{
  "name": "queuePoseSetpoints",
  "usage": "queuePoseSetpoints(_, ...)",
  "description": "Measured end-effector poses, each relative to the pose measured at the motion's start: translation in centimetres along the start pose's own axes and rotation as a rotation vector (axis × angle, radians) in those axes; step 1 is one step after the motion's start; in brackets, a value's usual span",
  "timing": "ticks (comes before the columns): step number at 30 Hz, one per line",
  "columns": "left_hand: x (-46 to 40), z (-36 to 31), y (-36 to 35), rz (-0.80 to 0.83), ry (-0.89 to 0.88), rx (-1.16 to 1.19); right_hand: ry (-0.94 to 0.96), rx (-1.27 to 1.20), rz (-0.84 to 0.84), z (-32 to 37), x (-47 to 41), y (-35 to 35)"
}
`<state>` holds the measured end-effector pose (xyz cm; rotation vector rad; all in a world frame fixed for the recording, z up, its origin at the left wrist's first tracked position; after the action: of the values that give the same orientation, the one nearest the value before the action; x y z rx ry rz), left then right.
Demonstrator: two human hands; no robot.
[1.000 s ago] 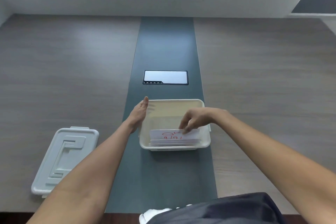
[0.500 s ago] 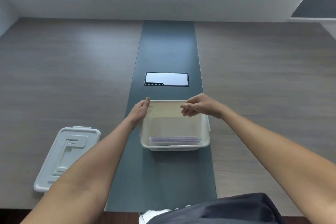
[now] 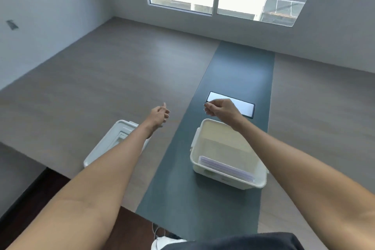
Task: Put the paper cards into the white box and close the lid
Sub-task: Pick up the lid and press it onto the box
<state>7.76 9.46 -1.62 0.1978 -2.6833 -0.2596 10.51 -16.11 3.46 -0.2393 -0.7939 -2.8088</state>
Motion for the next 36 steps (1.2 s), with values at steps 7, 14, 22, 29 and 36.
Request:
queuePoseSetpoints(7,2.1,5.6,10.3,-0.216,0.092,0.014,0.058,0.130,0.183,5.5,-3.6,-10.5)
queuePoseSetpoints(14,6.2,12.7,19.3,-0.510,0.283,0.104,0.058,0.291,0.378,6.4,-5.8,-21.5)
queuePoseSetpoints(22,11.1,19.9,23.4,-0.731,0.510,0.209,0.012,0.400,0.491,5.5,-7.8,-29.9)
queuePoseSetpoints(29,10.5,25.7,22.1,-0.713,0.641,0.424,0.002,0.540,0.566,3.3,-8.6,-33.9)
queuePoseSetpoints(36,10.3,25.0,21.0,-0.794,0.645,0.850,-0.173,0.284,0.473,3.4,-9.2,-33.5)
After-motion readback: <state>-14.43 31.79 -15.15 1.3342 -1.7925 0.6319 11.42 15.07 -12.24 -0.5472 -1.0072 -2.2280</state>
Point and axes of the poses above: each hand's wrist, its own x-axis away from the middle knuckle, its own y-axis out of the back of the hand, z = x × y, the point moved 9 cm from there along -x, towards the middle knuckle, and after that the axes turned 5 degrees about x, right-handed, at the moved point
